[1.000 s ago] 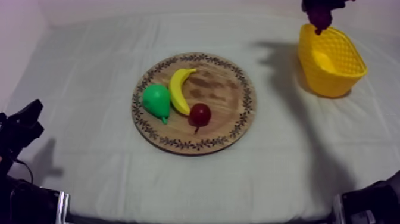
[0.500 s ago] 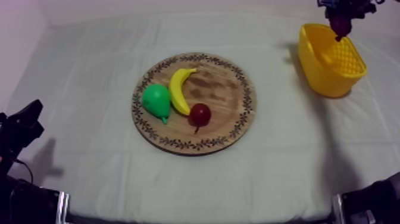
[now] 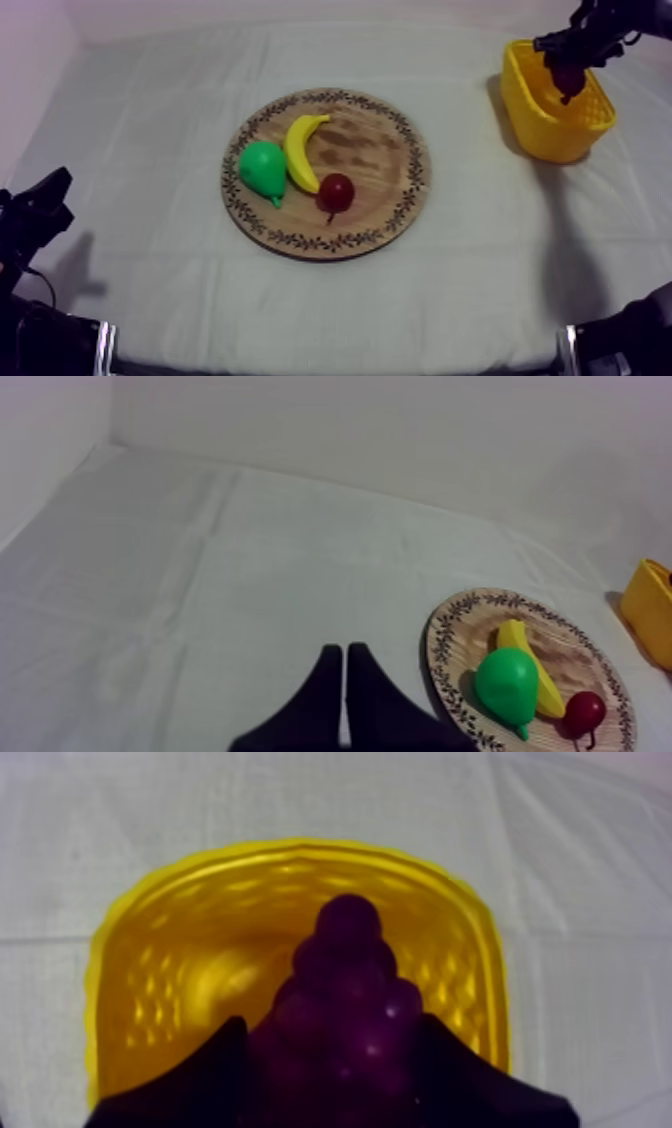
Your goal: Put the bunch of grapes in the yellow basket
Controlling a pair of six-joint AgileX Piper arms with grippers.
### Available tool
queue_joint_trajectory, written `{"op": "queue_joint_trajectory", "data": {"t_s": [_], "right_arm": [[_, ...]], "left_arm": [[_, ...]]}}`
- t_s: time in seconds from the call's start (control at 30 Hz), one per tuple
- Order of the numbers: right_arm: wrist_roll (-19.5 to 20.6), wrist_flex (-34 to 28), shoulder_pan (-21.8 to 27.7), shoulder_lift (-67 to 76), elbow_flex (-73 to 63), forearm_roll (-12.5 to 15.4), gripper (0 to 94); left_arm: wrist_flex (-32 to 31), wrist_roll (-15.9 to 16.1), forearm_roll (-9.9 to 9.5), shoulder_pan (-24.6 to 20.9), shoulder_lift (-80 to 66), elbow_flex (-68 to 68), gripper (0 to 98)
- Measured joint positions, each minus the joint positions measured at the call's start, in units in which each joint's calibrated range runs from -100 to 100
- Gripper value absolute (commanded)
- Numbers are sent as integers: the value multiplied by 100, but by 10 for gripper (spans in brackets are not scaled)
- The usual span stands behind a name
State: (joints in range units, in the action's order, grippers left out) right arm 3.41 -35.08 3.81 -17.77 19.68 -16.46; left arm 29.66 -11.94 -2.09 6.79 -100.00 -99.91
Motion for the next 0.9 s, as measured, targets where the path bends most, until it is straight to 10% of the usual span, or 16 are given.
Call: {"op": "queue_joint_trajectory", "data": {"t_s": [0.33,0.9], "right_arm": [[-83,442,57,-246,99,39,602],[-228,975,281,853,791,165,565]], "left_arm": [[0,0,0,0,0,0,1],[0,0,0,0,0,0,1]]}}
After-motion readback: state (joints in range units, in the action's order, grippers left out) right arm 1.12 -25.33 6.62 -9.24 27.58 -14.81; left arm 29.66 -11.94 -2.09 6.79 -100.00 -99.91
